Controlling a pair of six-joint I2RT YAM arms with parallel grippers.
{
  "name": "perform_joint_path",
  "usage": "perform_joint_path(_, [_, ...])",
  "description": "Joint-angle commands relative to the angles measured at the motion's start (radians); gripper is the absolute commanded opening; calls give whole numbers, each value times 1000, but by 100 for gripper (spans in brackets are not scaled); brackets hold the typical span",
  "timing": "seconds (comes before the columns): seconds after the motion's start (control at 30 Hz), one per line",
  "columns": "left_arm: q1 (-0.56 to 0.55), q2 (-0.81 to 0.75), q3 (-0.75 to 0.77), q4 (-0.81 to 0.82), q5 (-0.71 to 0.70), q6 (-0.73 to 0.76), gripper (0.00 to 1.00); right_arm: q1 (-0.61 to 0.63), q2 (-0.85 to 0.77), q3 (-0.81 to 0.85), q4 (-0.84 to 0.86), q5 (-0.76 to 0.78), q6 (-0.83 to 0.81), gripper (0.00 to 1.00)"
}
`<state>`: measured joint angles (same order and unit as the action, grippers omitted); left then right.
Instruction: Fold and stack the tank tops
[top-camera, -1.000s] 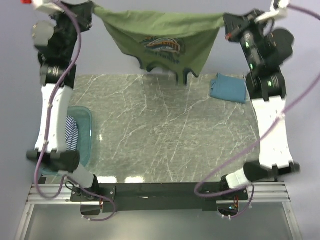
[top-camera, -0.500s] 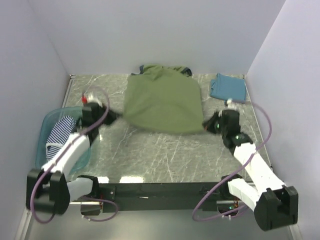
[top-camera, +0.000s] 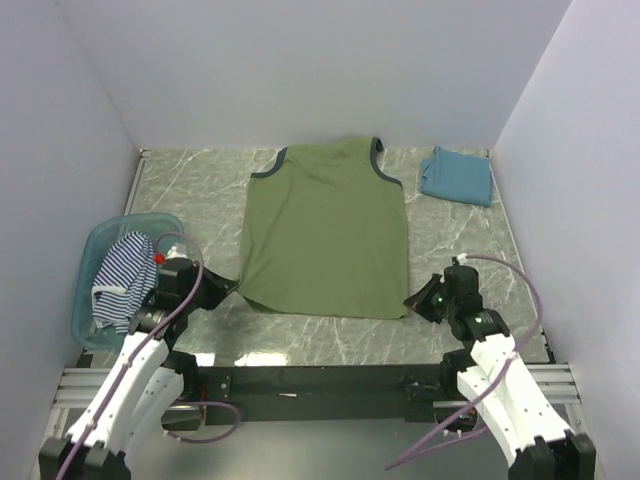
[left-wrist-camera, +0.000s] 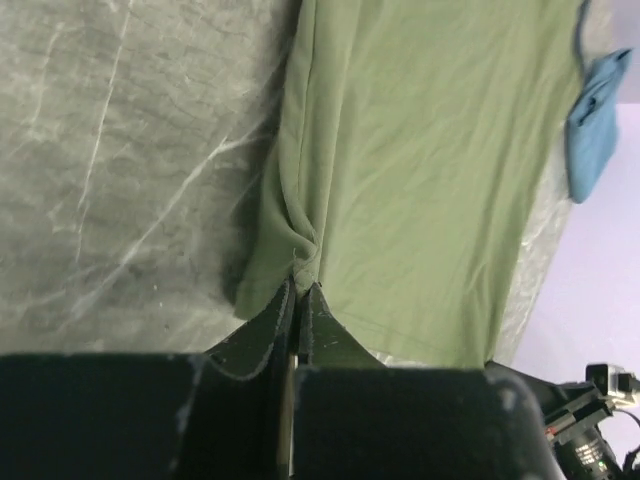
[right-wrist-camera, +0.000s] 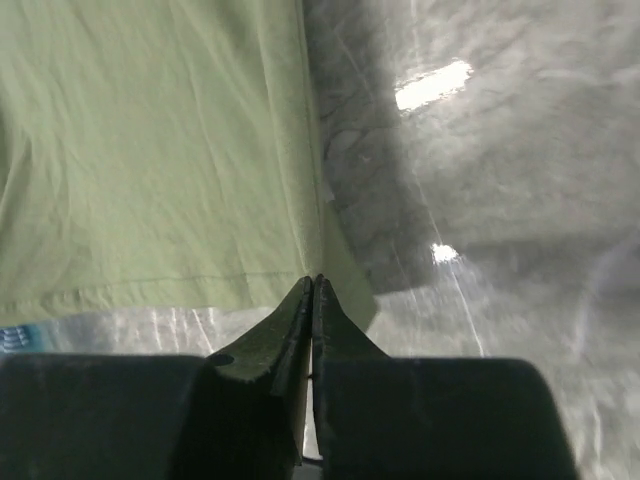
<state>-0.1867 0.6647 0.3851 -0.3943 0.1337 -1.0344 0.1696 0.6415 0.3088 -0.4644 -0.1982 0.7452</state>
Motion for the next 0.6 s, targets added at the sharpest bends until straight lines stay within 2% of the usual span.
perform_joint_path(0.0, [-16, -94, 29, -121, -48, -46, 3, -4, -94, 79, -164, 78, 54, 7])
perform_joint_path(0.1, [-17, -100, 64, -201, -49, -67, 1, -5, -130, 131, -246, 101, 86, 5])
perform_joint_path(0.27, [-19, -112, 100, -259, -34, -72, 1, -5, -132, 205, -356, 189, 77, 12])
perform_joint_path(0.33, [-19, -129, 121, -282, -36, -70, 1, -7, -126, 252, -391, 197, 75, 8])
perform_joint_path(0.57, [-17, -140, 187, -365, -31, -36, 1, -15, -146, 366, -514, 238, 72, 9])
